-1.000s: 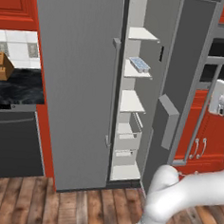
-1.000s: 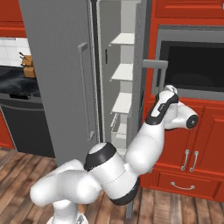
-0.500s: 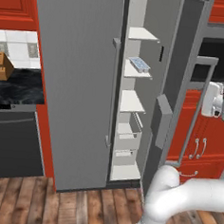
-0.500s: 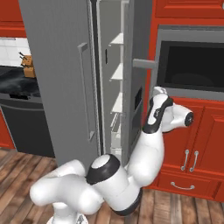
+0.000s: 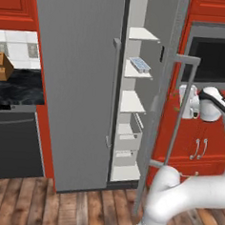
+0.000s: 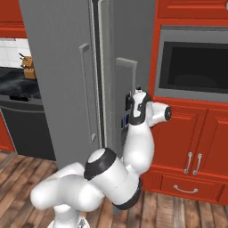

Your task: The ice cube tray has been filled with water. Take the tray and place it in the freezer to make ice. Close the freezer door after placing the tray.

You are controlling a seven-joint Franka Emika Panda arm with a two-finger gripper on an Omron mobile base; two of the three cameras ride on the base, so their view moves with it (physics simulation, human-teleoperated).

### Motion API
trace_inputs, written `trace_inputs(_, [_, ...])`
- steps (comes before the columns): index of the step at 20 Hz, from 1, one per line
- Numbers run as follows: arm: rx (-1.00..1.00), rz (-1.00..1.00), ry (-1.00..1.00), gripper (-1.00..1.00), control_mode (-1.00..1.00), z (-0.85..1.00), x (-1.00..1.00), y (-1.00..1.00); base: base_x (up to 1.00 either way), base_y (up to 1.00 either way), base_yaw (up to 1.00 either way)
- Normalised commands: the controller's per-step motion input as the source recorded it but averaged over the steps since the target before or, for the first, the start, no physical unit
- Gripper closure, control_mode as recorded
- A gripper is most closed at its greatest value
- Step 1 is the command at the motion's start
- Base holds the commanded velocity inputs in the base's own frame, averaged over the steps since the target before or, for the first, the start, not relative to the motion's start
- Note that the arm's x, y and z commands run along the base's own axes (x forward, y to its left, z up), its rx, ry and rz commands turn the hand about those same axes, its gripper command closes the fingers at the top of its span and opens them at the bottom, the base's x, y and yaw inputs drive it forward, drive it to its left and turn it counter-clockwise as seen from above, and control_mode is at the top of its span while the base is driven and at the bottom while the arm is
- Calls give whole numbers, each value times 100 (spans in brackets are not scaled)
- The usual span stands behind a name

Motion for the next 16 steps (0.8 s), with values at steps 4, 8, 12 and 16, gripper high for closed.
trace_inputs(4, [-16,-7,2,-100,-100,-43,100,100,0,0,0])
trace_inputs(8, [-16,-20,0,-100,-100,-34,100,100,0,0,0])
trace_inputs(12, [-17,-30,0,-100,-100,-29,100,100,0,0,0])
trace_inputs(16, [-20,-43,0,-100,-100,-29,100,100,0,0,0])
